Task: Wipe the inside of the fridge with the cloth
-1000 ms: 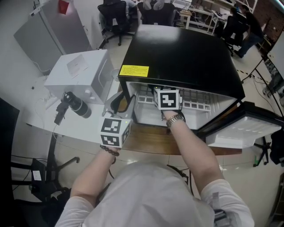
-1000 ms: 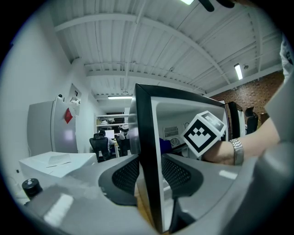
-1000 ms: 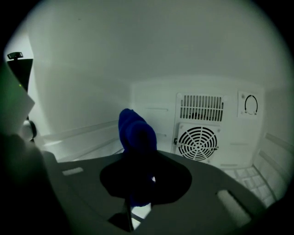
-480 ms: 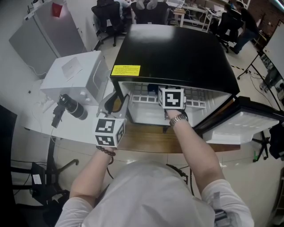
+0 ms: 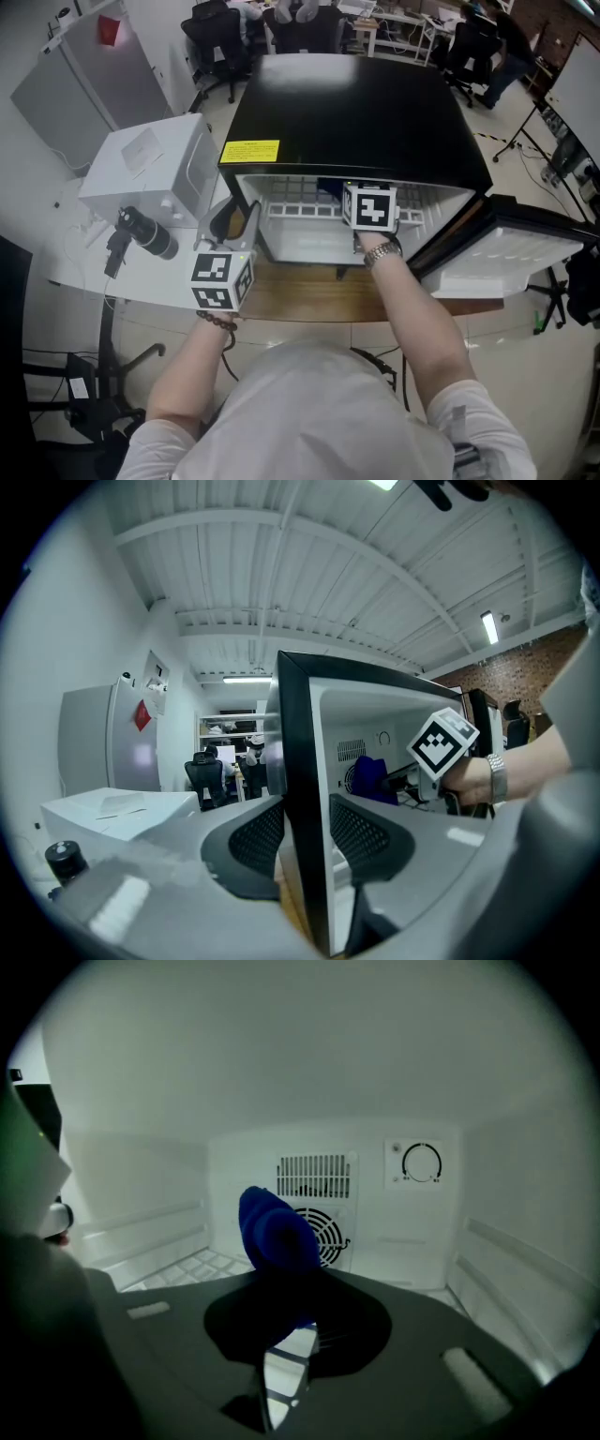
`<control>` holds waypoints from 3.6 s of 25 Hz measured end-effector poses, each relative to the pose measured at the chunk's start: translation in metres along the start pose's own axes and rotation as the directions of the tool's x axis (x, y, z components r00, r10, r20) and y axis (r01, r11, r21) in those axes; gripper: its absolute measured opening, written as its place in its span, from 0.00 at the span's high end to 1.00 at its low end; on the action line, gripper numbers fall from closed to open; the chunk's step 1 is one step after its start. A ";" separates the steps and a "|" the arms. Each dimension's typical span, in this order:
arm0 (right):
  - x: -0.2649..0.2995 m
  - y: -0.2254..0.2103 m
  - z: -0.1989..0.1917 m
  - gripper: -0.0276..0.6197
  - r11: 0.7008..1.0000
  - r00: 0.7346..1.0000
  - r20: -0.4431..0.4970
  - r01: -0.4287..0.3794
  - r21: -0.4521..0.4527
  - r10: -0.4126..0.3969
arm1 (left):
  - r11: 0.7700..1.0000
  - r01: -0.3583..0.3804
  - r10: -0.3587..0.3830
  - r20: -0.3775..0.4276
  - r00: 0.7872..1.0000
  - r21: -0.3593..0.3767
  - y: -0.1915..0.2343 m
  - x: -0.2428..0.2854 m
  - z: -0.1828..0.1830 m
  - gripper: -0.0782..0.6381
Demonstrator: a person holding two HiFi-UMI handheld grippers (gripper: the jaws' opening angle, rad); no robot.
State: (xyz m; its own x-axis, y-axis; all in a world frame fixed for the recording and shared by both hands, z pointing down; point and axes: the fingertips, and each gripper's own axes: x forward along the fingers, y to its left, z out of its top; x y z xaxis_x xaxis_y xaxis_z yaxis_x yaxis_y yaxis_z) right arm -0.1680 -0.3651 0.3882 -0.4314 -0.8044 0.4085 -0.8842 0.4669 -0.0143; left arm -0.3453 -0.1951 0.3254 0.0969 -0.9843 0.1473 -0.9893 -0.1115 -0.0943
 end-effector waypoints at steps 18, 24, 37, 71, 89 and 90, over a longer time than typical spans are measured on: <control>-0.020 -0.061 -0.002 0.87 0.995 0.995 0.015 0.097 0.033 -0.098 | 1.000 -0.017 0.017 0.006 1.000 -0.014 0.001 0.001 0.000 0.69; -0.025 -0.080 -0.006 0.87 0.991 0.992 0.011 0.129 0.047 -0.129 | 1.000 -0.022 0.022 0.007 1.000 -0.017 0.001 0.001 0.000 0.69; -0.039 -0.100 -0.010 0.87 0.976 0.977 0.032 0.208 0.062 -0.210 | 0.999 -0.037 0.037 0.011 0.999 -0.034 0.002 0.001 0.000 0.69; -0.040 0.156 0.016 0.87 0.940 0.933 0.149 -0.337 0.045 0.327 | 1.000 0.003 -0.002 0.013 1.000 -0.024 -0.001 0.001 0.001 0.69; -0.027 0.123 -0.027 0.87 0.977 0.977 0.030 -0.213 0.002 0.213 | 1.000 0.010 -0.010 0.019 1.000 -0.017 0.001 0.000 -0.001 0.69; -0.028 0.118 -0.028 0.87 0.979 0.979 0.030 -0.203 0.008 0.203 | 1.000 0.009 -0.009 0.019 1.000 -0.019 0.001 0.000 -0.001 0.69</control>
State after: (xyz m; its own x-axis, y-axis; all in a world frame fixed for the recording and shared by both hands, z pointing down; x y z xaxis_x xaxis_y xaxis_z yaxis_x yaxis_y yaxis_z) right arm -0.2551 -0.2775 0.4009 -0.6072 -0.7036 0.3690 -0.7793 0.6178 -0.1044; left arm -0.3463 -0.1949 0.3258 0.1080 -0.9857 0.1290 -0.9902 -0.1182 -0.0745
